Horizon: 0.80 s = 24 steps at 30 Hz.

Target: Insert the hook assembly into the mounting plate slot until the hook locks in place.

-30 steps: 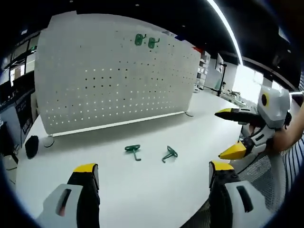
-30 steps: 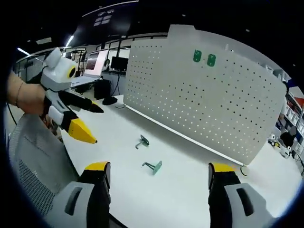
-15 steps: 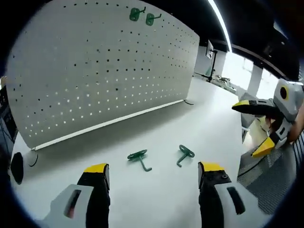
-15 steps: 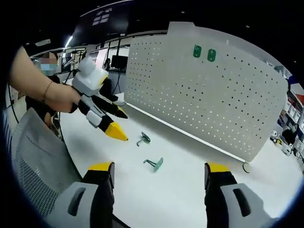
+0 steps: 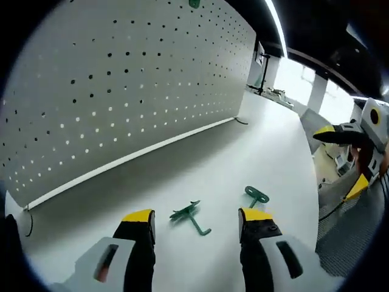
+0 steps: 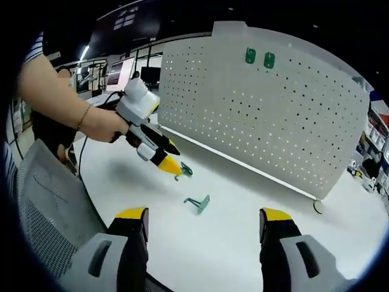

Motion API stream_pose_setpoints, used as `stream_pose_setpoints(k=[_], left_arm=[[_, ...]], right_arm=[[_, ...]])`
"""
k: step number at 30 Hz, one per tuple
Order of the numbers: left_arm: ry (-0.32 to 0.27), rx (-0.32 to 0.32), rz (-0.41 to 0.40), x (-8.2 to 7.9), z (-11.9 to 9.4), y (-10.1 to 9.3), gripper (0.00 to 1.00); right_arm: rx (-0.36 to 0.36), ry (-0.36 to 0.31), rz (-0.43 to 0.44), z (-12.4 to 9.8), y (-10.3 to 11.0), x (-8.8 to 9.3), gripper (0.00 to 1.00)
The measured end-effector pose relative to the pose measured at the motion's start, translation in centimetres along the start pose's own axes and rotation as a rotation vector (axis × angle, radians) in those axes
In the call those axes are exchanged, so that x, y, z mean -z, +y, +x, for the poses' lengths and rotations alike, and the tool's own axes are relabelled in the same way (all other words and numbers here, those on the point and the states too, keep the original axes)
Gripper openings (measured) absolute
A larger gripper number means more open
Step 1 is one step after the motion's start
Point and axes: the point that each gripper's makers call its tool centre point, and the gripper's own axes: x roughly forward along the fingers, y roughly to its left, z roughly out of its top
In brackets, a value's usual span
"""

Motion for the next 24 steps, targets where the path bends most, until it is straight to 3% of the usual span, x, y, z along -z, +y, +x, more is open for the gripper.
stream_pose_setpoints(k=[12,24], left_arm=[[0.044,0.06,0.074,-0.9,1.9,0.2,0.35],[0.195,0.136,0.173,-0.2,3.3,-0.4,0.19]], right_arm=[[0.014,0.018,0.011,0.0,-0.4,0.3,0.69],[0.017,0.023,0.015,0.0,-0.5,0.5,0.67]])
